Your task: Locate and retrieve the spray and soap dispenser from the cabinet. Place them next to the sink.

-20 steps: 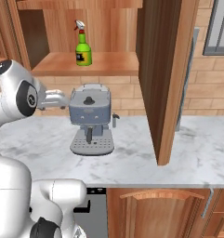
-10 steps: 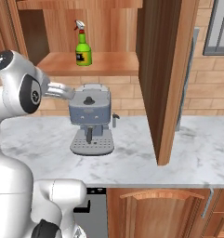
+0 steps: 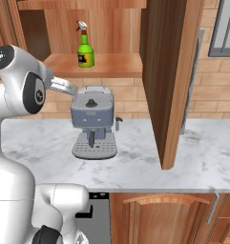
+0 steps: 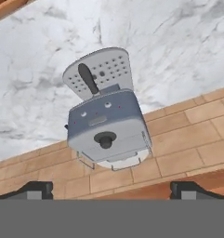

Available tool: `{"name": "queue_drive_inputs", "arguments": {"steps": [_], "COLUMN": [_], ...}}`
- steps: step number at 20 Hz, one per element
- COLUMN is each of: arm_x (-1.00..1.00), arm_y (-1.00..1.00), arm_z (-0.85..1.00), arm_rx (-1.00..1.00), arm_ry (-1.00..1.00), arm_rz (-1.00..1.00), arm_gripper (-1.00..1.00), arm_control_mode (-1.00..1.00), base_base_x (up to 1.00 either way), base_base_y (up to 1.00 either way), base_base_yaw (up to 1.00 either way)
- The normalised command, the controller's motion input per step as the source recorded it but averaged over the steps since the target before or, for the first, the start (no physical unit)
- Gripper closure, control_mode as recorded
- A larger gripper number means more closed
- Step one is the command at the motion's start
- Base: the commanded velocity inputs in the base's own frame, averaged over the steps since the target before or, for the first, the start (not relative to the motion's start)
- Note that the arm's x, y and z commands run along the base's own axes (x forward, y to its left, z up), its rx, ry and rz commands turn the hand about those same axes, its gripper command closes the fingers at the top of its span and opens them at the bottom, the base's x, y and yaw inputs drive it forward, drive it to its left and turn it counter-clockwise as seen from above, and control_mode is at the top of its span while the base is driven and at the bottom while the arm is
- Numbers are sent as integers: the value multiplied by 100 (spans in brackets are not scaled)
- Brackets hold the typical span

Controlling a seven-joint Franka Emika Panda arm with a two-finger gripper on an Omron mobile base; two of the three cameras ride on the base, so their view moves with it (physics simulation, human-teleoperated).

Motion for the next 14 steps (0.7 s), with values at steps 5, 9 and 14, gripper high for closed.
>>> {"name": "queue_drive_inputs", "arguments": {"steps": [5,9,14], "arm_x": [8,21,34], "arm_y": [1,0,0], "arm_z": [39,32,8], "arm_rx": [-4,-10,-9], "arm_ry": [-13,-12,-4], "arm_rz": [2,5,11], "arm_gripper": [-100,-100,-100], "arm_control_mode": [-100,-100,-100], "base_base_x": [0,0,0], "base_base_y": [0,0,0], "base_base_yaw": [0,0,0]}}
